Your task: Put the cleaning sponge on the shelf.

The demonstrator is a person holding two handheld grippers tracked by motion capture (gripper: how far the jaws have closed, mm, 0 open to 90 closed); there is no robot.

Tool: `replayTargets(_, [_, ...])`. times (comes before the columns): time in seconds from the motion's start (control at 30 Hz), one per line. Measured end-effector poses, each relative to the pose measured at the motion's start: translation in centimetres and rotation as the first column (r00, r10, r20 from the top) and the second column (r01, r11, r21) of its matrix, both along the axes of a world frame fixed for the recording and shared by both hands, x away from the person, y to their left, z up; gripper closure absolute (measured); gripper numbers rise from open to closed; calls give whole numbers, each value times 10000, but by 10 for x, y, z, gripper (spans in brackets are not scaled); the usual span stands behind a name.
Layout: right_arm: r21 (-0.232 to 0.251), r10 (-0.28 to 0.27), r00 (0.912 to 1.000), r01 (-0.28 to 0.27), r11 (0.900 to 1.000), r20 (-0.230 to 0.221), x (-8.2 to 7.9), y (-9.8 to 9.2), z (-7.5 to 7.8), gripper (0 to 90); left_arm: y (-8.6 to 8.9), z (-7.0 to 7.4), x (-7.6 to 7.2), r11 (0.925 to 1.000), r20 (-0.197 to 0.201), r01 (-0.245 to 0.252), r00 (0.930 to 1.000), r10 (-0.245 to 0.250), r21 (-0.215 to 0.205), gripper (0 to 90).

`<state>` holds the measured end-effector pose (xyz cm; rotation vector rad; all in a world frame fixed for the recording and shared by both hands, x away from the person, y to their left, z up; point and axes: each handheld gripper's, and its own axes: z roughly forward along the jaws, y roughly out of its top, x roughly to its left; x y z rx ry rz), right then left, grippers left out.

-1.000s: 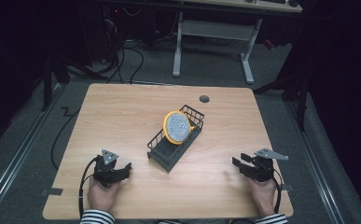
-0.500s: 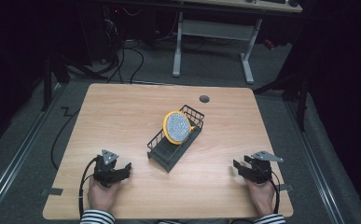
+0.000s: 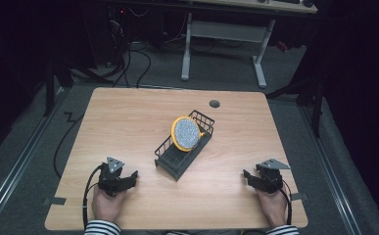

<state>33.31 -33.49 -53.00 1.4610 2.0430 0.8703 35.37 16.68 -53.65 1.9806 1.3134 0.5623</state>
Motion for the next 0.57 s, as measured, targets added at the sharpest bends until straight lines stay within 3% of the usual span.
replayTargets(0.1, [150,10,10000,-9,9999,-46,0,-1,0,383,0,0,0,10000,-1,-8,10000,8,0,259])
replayTargets(0.13, [-24,80,10000,-80,10000,-16,1,0,0,372,0,0,0,10000,-1,-8,10000,8,2,258])
replayTargets(0.57, [-10,34,10000,-34,10000,-36,1,0,0,358,0,0,-3,9999,-34,-25,10000,25,-118,252])
